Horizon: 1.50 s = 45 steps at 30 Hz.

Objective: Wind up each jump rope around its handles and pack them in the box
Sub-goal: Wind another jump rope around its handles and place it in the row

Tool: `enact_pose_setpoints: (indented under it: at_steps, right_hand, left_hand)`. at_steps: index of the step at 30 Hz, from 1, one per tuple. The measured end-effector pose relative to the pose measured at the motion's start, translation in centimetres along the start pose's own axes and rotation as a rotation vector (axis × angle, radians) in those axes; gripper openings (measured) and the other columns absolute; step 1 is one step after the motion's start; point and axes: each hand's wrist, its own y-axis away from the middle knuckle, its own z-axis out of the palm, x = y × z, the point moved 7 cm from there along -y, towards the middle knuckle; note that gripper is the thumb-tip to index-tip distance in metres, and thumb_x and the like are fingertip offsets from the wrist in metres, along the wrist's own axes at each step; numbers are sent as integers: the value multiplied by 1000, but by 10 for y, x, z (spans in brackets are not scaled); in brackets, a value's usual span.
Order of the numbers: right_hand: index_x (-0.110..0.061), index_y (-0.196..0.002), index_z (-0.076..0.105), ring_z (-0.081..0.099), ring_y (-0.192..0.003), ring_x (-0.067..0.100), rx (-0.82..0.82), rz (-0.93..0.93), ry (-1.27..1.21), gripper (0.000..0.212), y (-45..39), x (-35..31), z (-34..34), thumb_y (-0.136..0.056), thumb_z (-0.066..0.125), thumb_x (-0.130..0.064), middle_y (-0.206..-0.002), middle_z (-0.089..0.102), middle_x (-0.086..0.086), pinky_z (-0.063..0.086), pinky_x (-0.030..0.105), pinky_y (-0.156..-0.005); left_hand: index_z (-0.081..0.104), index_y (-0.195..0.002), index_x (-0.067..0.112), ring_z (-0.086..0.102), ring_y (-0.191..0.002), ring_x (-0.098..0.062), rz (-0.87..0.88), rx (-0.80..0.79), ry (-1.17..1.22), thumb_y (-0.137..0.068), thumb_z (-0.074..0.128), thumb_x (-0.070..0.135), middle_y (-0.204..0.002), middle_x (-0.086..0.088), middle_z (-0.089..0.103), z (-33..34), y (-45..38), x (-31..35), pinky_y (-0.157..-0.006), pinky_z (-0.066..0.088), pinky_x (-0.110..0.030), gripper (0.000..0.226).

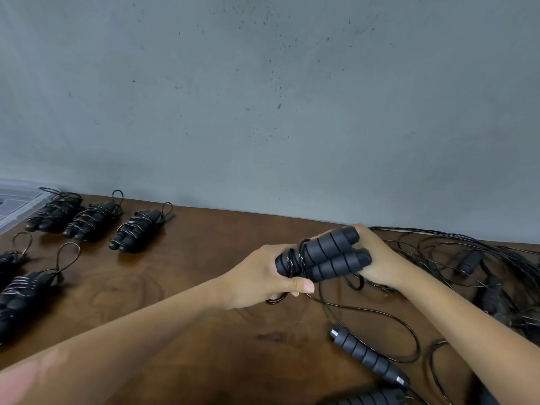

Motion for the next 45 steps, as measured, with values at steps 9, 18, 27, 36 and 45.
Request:
enact_pose_setpoints:
  at_steps: [9, 18, 27, 36, 45]
  right_hand:
    - [-26, -122, 72, 61, -66, 17, 14, 19, -163, 27, 17, 9, 29, -104, 56, -15, -92, 77, -3, 58, 35, -74]
    - [-42, -134, 58, 68, -80, 1, 59, 61, 74, 33, 28, 17, 30, -103, 56, -29, -79, 69, -14, 51, 20, -89]
    - [-31, -154, 38, 57, -108, 4, 68, -172, 548, 45, 24, -26, 21, -110, 37, -23, -120, 57, -18, 49, 26, -89]
    - [-19, -73, 61, 43, -55, 16, 249, -416, 996, 35, 22, -47, -9, -62, 93, -10, -65, 49, -6, 26, 26, -40]
    - [-29, -78, 66, 52, -64, 15, 122, -553, 978, 28, 14, -49, -21, -72, 91, -17, -71, 53, -9, 27, 26, -45]
  left_hand:
    - [65, -117, 17, 32, -51, -15, -162, 238, 298, -96, 74, 32, -80, -8, 65, -20, 0, -24, -47, 29, -20, 27]
    - [64, -114, 8, 33, -47, -13, -294, 391, 329, -91, 77, 43, -79, -9, 67, -35, -9, -48, -44, 27, -20, 44]
    - [66, -105, 21, 57, -44, -4, -260, 433, -26, -90, 79, 39, -68, 5, 67, -36, -28, -44, -48, 41, -18, 27]
    - [56, -97, 32, 68, -77, -17, -323, 201, -532, -83, 81, 54, -89, 5, 68, -22, -35, -32, -68, 54, -31, 37]
    - [47, -85, 36, 57, -74, -15, -177, -68, -766, -80, 83, 54, -83, 9, 60, -4, -34, -15, -64, 42, -30, 41]
